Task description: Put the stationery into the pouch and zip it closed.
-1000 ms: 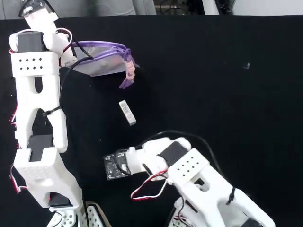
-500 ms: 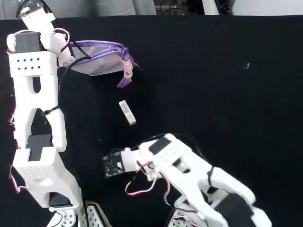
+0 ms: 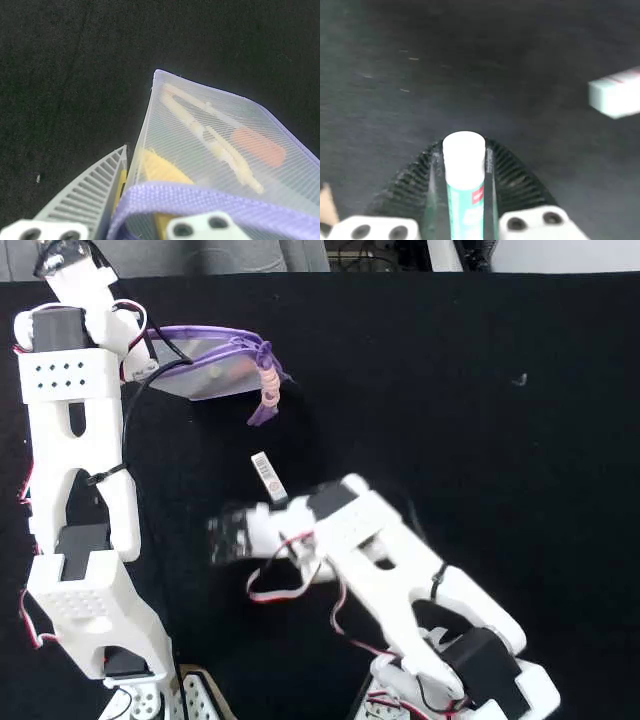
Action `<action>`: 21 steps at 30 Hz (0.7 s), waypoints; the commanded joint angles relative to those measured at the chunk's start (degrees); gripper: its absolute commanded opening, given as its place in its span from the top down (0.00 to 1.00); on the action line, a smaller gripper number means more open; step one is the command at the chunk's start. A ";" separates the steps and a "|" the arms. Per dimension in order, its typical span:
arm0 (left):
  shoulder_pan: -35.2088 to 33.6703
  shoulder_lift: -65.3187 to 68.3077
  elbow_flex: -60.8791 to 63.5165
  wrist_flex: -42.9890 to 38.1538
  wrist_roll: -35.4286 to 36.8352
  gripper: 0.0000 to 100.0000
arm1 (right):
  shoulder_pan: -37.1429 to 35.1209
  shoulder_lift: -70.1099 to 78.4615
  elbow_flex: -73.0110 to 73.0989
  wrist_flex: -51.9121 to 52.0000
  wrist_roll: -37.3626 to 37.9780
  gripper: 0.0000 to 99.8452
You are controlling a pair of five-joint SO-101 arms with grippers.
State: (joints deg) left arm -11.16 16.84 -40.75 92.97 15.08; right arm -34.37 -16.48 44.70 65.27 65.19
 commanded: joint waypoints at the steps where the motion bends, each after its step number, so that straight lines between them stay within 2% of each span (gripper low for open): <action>1: -0.57 0.53 -1.45 -0.88 -0.53 0.97 | 5.98 -8.31 -11.03 1.14 0.26 0.97; 4: 0.57 0.53 -1.36 -0.70 -0.53 0.97 | 6.95 -16.04 -13.32 -1.49 -0.44 0.97; 9: 3.21 -0.09 -1.89 1.76 -0.53 0.97 | 6.51 -28.00 -12.00 -14.15 -10.29 0.99; 12: 4.88 -0.09 -1.98 2.46 -0.53 0.97 | 3.52 -32.75 -7.34 -26.37 -16.35 0.99; 17: 4.70 -0.09 -1.80 2.73 -0.62 0.97 | 0.88 -37.49 2.42 -47.91 -20.04 0.99; 21: 5.14 -0.09 -3.38 4.48 -2.11 0.97 | 0.79 -38.20 11.12 -70.42 -26.29 0.99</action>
State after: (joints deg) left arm -6.95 17.01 -41.71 96.04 14.20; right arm -32.53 -52.44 49.98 17.71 44.44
